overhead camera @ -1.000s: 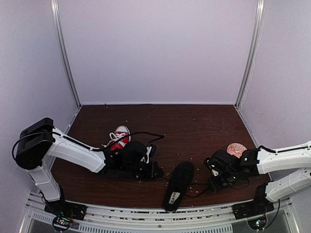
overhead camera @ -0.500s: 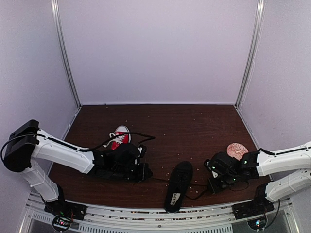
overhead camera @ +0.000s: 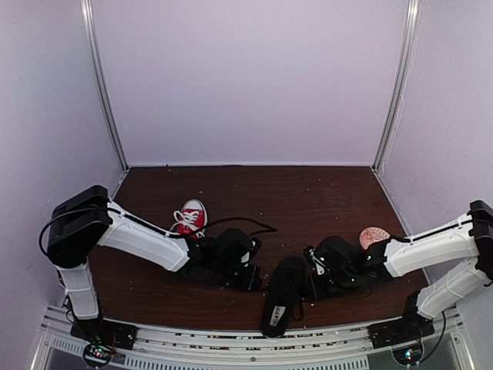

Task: Tie the shoes
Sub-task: Adjust the shoe at the center of the board.

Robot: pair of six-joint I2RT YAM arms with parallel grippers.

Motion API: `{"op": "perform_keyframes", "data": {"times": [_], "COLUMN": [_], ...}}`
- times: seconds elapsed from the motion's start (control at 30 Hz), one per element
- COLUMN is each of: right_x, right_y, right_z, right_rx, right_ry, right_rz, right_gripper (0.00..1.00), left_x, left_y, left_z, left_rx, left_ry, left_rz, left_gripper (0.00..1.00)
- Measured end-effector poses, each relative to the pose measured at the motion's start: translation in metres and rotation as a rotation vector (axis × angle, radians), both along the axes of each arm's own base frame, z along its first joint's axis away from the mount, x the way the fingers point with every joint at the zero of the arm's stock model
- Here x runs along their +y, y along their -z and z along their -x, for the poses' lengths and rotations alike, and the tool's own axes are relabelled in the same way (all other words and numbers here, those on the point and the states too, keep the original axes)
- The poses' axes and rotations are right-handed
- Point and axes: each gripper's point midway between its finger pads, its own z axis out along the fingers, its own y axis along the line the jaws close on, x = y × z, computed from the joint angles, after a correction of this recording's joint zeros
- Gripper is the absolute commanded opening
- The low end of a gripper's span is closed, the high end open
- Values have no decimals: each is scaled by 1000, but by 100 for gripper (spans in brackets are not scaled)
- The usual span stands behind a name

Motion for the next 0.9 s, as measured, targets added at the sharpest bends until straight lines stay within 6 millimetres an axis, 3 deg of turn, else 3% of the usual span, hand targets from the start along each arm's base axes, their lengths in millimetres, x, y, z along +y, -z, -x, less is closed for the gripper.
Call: {"op": "perform_keyframes", "data": {"times": [0.1, 0.33, 0.43, 0.6, 0.9], "right_x": [15, 21, 30, 64, 70], "right_y": [0, 4, 4, -2, -3], "right_z": [-5, -9, -13, -31, -48], "right_rx": [8, 54, 66, 53, 45], "right_ry": [2, 22, 24, 10, 3], "right_rz": [-33, -3, -3, -47, -45], "right_gripper": [0, 0, 0, 0, 0], "left_x": [-10, -9, -7, 1, 14], "left_y": [2, 3, 2, 0, 1], "left_z": [1, -14, -34, -74, -81], "left_rx": [14, 35, 27, 0, -28], "left_ry": [25, -7, -57, -141, -177], "left_rz": [20, 34, 68, 120, 106], "left_gripper": [0, 0, 0, 0, 0]}}
